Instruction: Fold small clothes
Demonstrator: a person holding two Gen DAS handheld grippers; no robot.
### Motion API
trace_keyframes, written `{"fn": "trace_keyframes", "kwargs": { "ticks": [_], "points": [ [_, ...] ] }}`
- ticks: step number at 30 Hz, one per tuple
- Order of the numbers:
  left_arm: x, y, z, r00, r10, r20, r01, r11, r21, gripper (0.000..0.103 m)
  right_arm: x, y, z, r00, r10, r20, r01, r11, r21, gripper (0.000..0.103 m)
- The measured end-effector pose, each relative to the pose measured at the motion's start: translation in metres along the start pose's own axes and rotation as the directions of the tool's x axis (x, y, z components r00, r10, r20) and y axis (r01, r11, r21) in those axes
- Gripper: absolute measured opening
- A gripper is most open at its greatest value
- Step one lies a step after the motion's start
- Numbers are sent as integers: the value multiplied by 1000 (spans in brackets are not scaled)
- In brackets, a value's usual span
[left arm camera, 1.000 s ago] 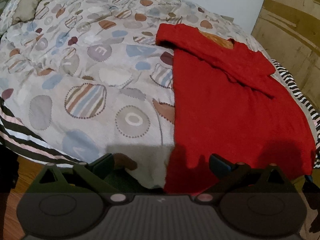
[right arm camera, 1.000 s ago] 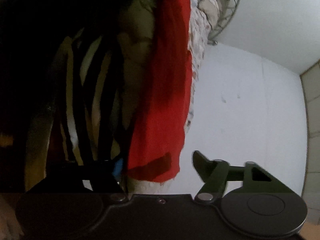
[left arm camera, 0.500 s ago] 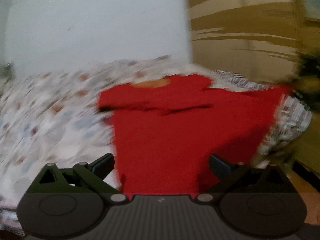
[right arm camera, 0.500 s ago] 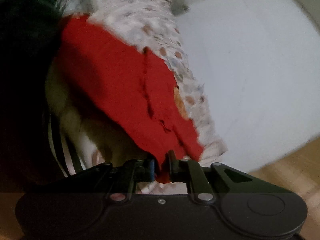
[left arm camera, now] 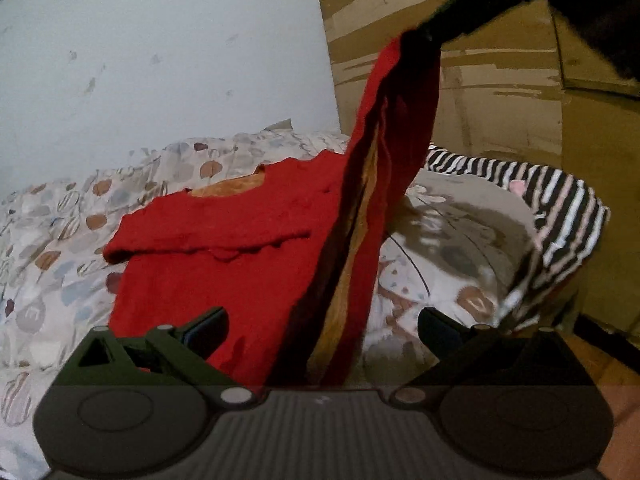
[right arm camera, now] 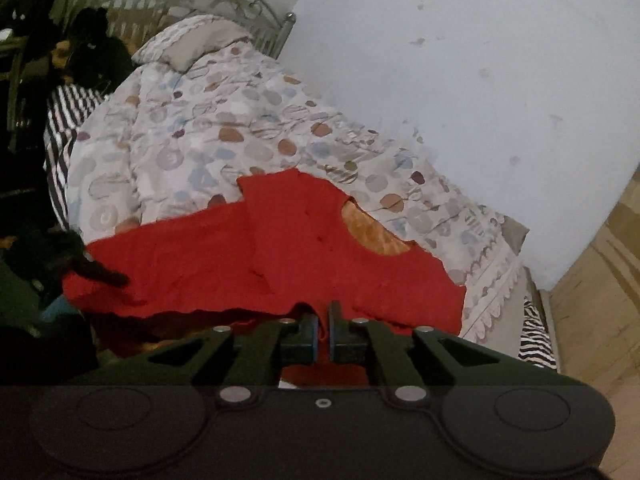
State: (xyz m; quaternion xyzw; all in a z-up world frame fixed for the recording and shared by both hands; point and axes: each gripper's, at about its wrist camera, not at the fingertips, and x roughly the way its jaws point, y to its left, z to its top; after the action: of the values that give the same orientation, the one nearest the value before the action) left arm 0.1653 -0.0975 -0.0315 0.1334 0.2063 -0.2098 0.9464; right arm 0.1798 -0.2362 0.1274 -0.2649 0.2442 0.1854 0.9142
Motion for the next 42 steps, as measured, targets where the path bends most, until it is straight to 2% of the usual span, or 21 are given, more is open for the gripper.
{"fn": "trace_keyframes", "kwargs": {
  "ticks": [4,7,11,16,19,21,23,25,26,28,29,32,35,39,42],
  "points": [
    [24,-10,2,993,113,-40,-110,991,76,102,1,-4,0,1000,22,1,-22,998,53,3],
    [33,-9,1,985,157,-74,-150,984,94,102,-2,-5,-1,1000,25,13,-26,997,76,3],
    [28,1,-12,973,209,-96,-192,969,155,102,-9,-10,-2,999,15,35,-19,994,108,3],
    [17,22,-32,959,232,-162,-191,954,231,100,-18,-13,-4,998,3,60,-11,991,136,3],
    [8,33,-40,959,232,-160,-181,942,282,100,-19,-14,-3,998,-3,65,-6,990,142,3],
    [1,37,-48,967,210,-145,-151,929,338,100,-19,-15,-1,998,-7,67,-3,989,146,3],
    [-8,41,-56,978,167,-123,-105,910,400,100,-19,-17,0,998,-11,68,1,989,150,3],
    [-15,42,-65,981,152,-118,-82,883,462,99,-19,-17,2,997,-16,69,6,989,148,3],
    [-18,45,-69,983,144,-117,-73,879,471,98,-19,-18,2,997,-19,69,8,989,147,3],
    [-21,55,-68,983,129,-132,-58,896,439,96,-19,-18,3,997,-23,67,12,989,147,3],
    [-20,60,-66,981,132,-143,-59,902,428,91,-19,-18,4,998,-24,64,15,989,147,3],
    [-21,74,-64,978,149,-146,-78,910,407,81,-18,-16,4,998,-30,55,22,989,149,3],
    [-28,83,-67,981,134,-144,-65,912,405,77,-19,-16,3,998,-38,46,31,988,151,3],
    [-34,81,-79,984,146,-106,-77,870,486,67,-20,-17,3,998,-50,34,45,987,157,3],
    [-39,72,-87,985,161,-56,-105,833,543,64,-21,-17,2,998,-56,29,50,985,164,3]
  ]
}}
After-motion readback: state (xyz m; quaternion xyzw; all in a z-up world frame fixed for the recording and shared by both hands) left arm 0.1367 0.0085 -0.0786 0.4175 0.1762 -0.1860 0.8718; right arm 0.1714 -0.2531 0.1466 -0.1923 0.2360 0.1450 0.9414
